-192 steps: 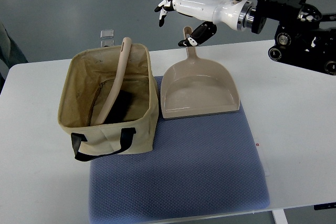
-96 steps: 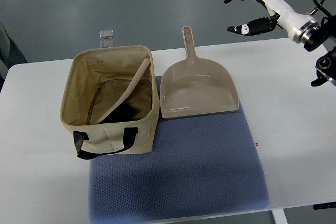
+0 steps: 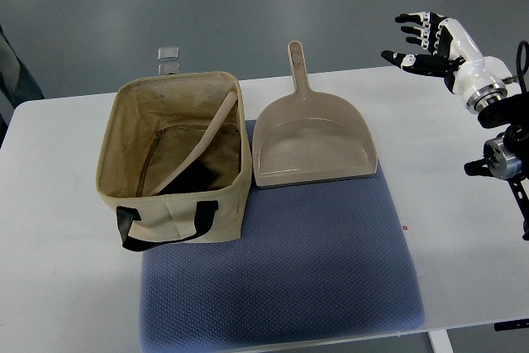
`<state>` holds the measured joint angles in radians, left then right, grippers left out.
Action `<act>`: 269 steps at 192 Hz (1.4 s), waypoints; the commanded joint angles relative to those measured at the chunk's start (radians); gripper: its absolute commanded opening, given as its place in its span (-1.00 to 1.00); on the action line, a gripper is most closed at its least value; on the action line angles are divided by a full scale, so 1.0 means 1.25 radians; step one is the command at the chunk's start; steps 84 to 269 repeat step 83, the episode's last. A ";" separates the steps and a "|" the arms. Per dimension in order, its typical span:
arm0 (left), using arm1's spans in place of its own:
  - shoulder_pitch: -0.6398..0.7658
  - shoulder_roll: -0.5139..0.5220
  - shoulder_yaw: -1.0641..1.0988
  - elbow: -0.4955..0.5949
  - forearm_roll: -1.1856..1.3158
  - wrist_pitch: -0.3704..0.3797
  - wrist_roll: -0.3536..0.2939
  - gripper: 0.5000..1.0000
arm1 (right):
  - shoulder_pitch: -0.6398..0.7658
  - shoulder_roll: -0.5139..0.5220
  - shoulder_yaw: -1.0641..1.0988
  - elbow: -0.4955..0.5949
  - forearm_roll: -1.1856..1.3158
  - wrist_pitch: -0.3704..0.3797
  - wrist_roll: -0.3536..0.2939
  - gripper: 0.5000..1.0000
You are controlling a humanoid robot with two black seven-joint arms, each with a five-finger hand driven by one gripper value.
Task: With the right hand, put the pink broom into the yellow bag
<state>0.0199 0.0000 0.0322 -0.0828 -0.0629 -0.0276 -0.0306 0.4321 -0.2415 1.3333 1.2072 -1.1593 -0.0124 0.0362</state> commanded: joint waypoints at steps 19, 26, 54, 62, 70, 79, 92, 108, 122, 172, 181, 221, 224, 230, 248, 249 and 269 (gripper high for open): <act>0.000 0.000 0.000 0.000 0.000 0.000 0.000 1.00 | -0.078 0.101 0.088 0.000 0.002 0.000 0.010 0.71; 0.000 0.000 0.000 0.000 0.000 0.000 0.000 1.00 | -0.089 0.117 0.102 0.000 0.005 0.000 0.010 0.71; 0.000 0.000 0.000 0.000 0.000 0.000 0.000 1.00 | -0.110 0.134 0.108 0.000 0.034 0.001 0.010 0.72; 0.000 0.000 0.000 0.000 0.000 0.000 0.000 1.00 | -0.119 0.140 0.109 0.000 0.045 0.001 0.010 0.72; 0.000 0.000 0.000 0.000 0.000 0.000 0.000 1.00 | -0.125 0.145 0.109 0.000 0.049 0.001 0.010 0.72; 0.000 0.000 0.000 0.000 0.000 0.000 0.000 1.00 | -0.128 0.152 0.110 0.000 0.050 0.001 0.012 0.71; 0.000 0.000 0.000 0.000 0.000 0.000 0.000 1.00 | -0.130 0.153 0.110 0.000 0.050 0.001 0.012 0.72; 0.000 0.000 0.000 0.000 0.000 0.000 0.000 1.00 | -0.130 0.153 0.110 0.000 0.050 0.001 0.012 0.72; 0.000 0.000 0.000 0.000 0.000 0.000 0.000 1.00 | -0.130 0.153 0.110 0.000 0.050 0.001 0.012 0.72; 0.000 0.000 0.000 0.000 0.000 0.000 0.000 1.00 | -0.130 0.153 0.110 0.000 0.050 0.001 0.012 0.72; 0.000 0.000 0.000 0.000 0.000 0.000 0.000 1.00 | -0.130 0.153 0.110 0.000 0.050 0.001 0.012 0.72; 0.000 0.000 0.000 0.000 0.000 0.000 0.000 1.00 | -0.130 0.153 0.110 0.000 0.050 0.001 0.012 0.72; 0.000 0.000 0.000 0.000 0.000 0.000 0.000 1.00 | -0.130 0.153 0.110 0.000 0.050 0.001 0.012 0.72; 0.000 0.000 0.000 0.000 0.000 0.000 0.000 1.00 | -0.130 0.153 0.110 0.000 0.050 0.001 0.012 0.72; 0.000 0.000 0.000 0.000 0.000 0.000 0.000 1.00 | -0.130 0.153 0.110 0.000 0.050 0.001 0.012 0.72; 0.000 0.000 0.000 0.000 0.000 0.000 0.000 1.00 | -0.130 0.153 0.110 0.000 0.050 0.001 0.012 0.72; 0.000 0.000 0.000 0.000 0.000 0.000 0.000 1.00 | -0.130 0.153 0.110 0.000 0.050 0.001 0.012 0.72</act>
